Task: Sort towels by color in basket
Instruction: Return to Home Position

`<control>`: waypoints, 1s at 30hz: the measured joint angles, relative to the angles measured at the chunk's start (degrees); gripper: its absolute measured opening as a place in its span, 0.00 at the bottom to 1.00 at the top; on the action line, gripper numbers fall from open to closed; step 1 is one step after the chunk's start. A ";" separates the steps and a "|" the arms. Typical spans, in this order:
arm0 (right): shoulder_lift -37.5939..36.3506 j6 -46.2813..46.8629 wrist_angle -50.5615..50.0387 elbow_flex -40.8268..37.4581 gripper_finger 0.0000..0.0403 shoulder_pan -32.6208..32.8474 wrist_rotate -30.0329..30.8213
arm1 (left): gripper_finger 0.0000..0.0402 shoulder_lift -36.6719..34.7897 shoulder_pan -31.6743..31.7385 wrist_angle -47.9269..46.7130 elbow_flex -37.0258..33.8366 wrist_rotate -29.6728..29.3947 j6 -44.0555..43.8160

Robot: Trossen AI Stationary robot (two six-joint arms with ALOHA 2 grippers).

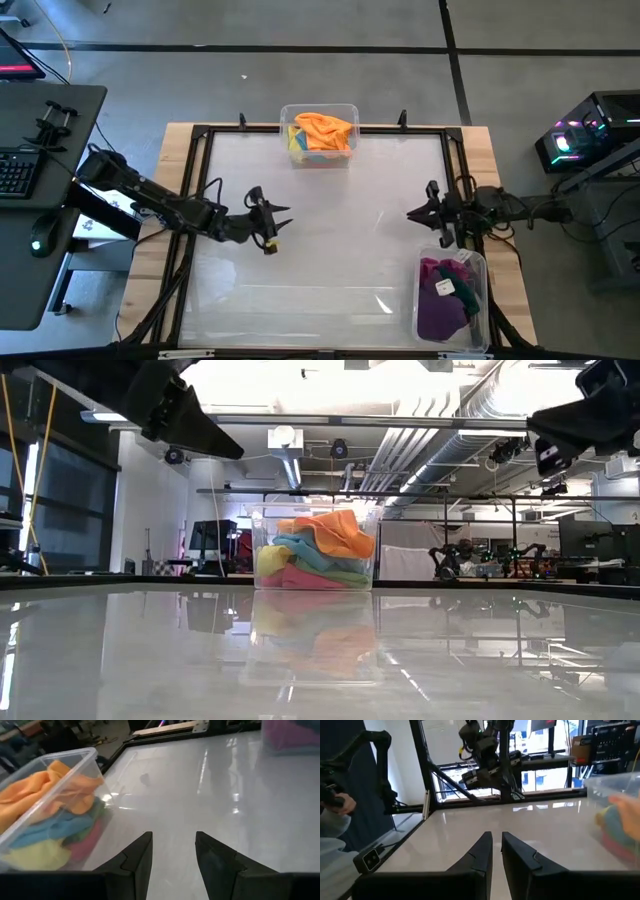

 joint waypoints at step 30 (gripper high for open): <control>0.61 -0.74 6.32 -5.01 0.09 -0.26 0.55 | 0.34 -50.22 27.81 1.89 -21.42 30.56 -1.84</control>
